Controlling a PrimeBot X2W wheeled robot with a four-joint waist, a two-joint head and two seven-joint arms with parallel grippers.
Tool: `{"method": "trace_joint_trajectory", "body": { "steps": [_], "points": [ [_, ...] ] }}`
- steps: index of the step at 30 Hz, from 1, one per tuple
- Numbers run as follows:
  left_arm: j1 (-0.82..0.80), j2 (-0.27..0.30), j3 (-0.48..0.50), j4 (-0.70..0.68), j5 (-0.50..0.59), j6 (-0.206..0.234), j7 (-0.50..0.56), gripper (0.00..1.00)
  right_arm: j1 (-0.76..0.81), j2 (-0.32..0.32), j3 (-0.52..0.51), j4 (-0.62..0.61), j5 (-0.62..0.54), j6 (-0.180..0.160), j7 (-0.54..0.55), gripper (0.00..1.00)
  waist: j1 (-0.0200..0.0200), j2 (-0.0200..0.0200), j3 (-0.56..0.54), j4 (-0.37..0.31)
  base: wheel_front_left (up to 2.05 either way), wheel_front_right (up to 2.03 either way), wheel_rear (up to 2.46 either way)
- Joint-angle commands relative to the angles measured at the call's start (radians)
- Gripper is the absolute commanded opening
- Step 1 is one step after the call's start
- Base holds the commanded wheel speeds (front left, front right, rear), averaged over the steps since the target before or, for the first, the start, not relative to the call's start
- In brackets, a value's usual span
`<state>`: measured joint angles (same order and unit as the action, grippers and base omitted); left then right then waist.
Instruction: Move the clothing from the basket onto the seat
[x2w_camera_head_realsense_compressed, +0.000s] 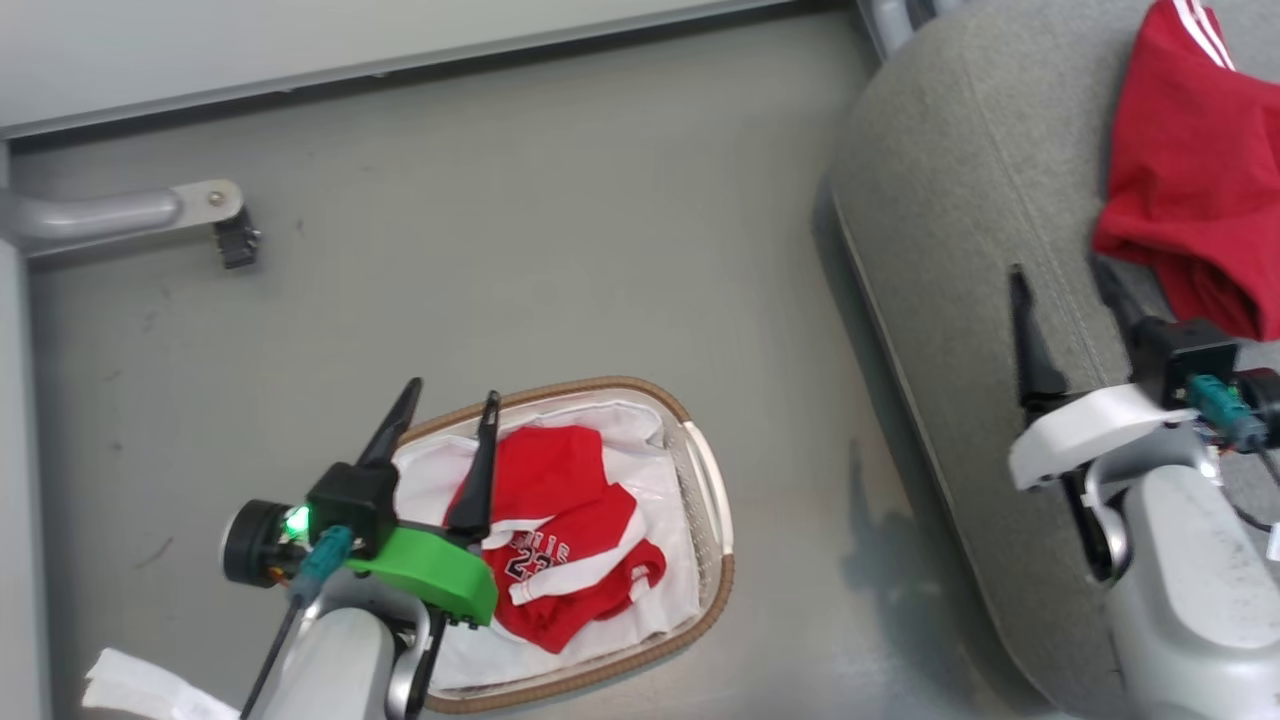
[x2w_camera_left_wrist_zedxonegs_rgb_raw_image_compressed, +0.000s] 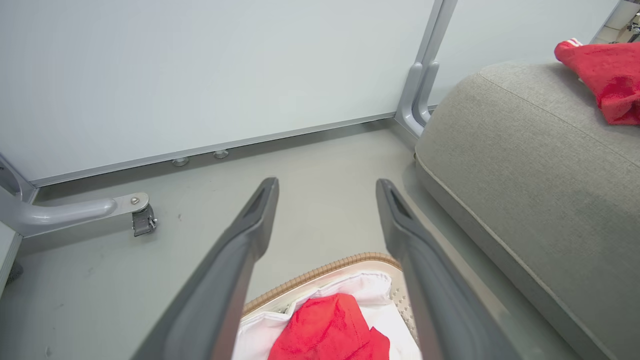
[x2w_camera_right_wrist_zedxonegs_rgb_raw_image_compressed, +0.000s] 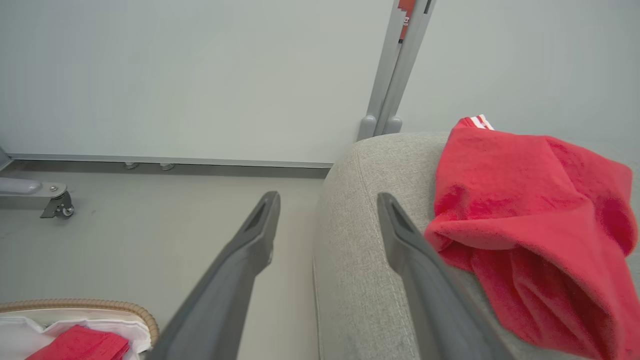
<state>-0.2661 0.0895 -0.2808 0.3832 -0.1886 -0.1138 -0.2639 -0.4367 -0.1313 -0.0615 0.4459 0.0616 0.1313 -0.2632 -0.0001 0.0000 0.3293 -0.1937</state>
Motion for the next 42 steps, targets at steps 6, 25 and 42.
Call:
{"method": "trace_joint_trajectory", "body": {
  "steps": [6, 25, 42],
  "points": [
    [0.051, -0.02, 0.119, 0.001, 0.024, 0.027, -0.001, 1.0, 0.053, 0.028, 0.084, -0.057, 0.045, -0.001, -0.002, 1.0, 0.0001, 0.0, -0.079, 0.093, 0.0, 0.0, 0.0],
    [0.206, -0.038, 0.274, -0.02, 0.044, 0.028, -0.001, 1.0, 0.253, 0.068, 0.079, -0.112, 0.084, -0.001, -0.002, 1.0, 0.0001, 0.0, -0.216, 0.16, 0.0, 0.0, 0.0],
    [0.176, -0.038, 0.203, 0.004, 0.004, 0.025, -0.001, 1.0, 0.242, 0.074, 0.096, -0.123, 0.09, -0.001, -0.002, 1.0, 0.0001, 0.0, -0.166, 0.138, 0.0, 0.0, 0.0]
  ]
}}
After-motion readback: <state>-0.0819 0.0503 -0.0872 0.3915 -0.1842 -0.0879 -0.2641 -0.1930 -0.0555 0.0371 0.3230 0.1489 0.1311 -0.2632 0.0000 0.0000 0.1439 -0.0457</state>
